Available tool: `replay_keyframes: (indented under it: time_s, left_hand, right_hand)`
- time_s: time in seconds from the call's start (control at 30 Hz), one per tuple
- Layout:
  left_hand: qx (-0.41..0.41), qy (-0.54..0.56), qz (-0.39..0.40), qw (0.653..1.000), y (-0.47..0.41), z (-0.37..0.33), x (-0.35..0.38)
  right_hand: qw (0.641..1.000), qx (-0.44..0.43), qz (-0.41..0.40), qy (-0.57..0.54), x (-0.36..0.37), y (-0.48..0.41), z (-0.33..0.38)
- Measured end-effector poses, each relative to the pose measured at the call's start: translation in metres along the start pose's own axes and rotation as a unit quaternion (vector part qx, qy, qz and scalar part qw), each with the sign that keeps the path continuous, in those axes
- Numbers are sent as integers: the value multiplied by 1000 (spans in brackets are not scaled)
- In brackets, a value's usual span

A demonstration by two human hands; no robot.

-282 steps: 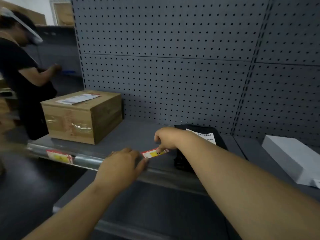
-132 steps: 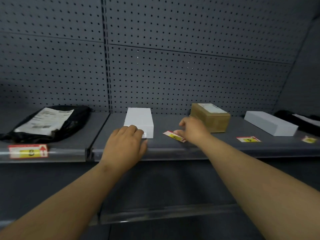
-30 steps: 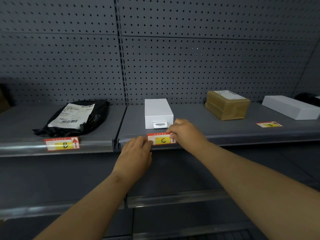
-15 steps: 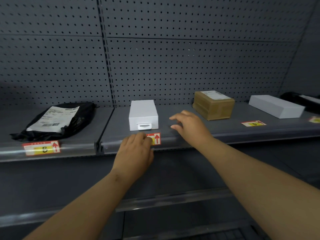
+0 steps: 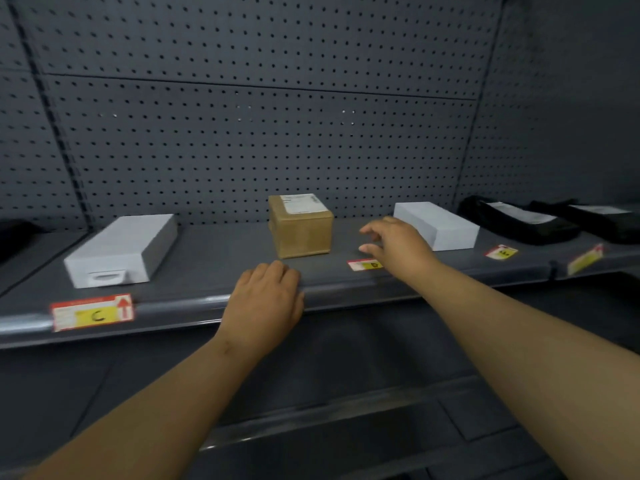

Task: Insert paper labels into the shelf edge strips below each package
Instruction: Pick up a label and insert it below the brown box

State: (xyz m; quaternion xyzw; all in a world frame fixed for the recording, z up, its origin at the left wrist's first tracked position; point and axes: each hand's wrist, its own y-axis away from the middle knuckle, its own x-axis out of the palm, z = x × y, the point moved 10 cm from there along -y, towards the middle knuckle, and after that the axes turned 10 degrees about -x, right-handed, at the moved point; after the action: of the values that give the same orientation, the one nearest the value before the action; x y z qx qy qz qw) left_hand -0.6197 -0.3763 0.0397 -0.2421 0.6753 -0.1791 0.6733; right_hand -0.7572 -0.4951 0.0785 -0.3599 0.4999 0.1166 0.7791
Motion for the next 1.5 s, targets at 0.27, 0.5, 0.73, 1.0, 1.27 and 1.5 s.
replay_keyframes:
  time_s: [0.27, 0.5, 0.73, 1.0, 1.27, 1.5]
  left_hand:
    - [-54, -33, 21, 998, -10, -47, 18]
    - [-78, -69, 30, 994, -11, -48, 18]
    - [-102, -77, 29, 991, -6, -34, 14]
    - [-109, -91, 43, 989, 5, -18, 18]
    - [-100, -85, 51, 990, 10, -11, 17]
    - [-78, -68, 58, 993, 9, -8, 23]
  right_hand:
    - [987, 16, 157, 24, 25, 2, -80]
    - [968, 8, 250, 24, 48, -8, -88]
    - [958, 25, 285, -1, 60, -18, -94]
    - [952, 51, 302, -14, 63, -19, -94]
    - [952, 75, 295, -6, 62, -15, -96]
    - [952, 87, 292, -17, 58, -16, -93]
